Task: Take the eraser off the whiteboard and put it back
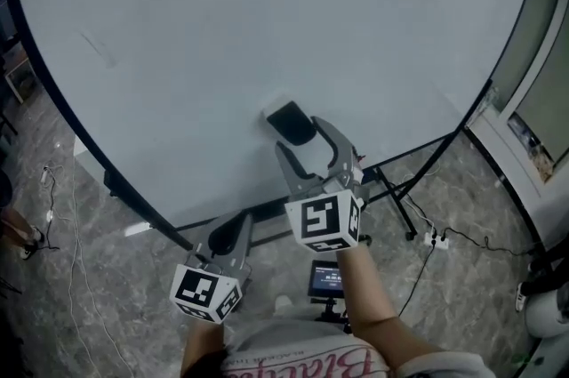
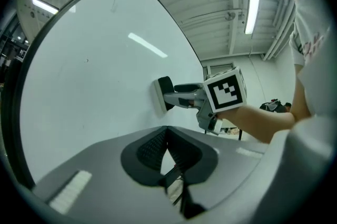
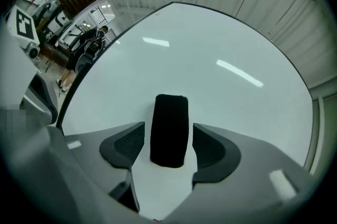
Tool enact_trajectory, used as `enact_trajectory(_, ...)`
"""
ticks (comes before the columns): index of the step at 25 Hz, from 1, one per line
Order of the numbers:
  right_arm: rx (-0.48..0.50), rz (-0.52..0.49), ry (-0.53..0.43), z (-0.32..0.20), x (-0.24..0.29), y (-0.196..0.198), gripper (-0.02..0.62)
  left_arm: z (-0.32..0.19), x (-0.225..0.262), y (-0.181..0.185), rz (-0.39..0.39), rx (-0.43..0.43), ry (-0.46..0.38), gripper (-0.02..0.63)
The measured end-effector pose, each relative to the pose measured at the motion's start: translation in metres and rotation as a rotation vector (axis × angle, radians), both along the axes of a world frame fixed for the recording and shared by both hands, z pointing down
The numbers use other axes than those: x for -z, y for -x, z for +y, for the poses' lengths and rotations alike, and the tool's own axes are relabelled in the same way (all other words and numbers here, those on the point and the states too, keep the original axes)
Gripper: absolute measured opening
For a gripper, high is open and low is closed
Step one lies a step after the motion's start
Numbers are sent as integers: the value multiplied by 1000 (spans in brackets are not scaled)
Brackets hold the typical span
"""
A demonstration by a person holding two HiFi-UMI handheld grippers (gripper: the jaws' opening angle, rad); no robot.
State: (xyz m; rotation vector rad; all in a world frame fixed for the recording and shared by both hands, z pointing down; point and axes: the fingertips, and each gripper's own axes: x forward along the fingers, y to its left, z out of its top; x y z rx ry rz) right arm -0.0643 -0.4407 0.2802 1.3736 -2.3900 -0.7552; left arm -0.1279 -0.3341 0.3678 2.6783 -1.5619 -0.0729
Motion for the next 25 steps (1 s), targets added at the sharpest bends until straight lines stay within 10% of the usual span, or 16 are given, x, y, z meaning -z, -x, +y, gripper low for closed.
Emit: enact_trajectory(25,-11,-32,61,26,-16,-4,236,2,5,-2,23,-35,-20,-3)
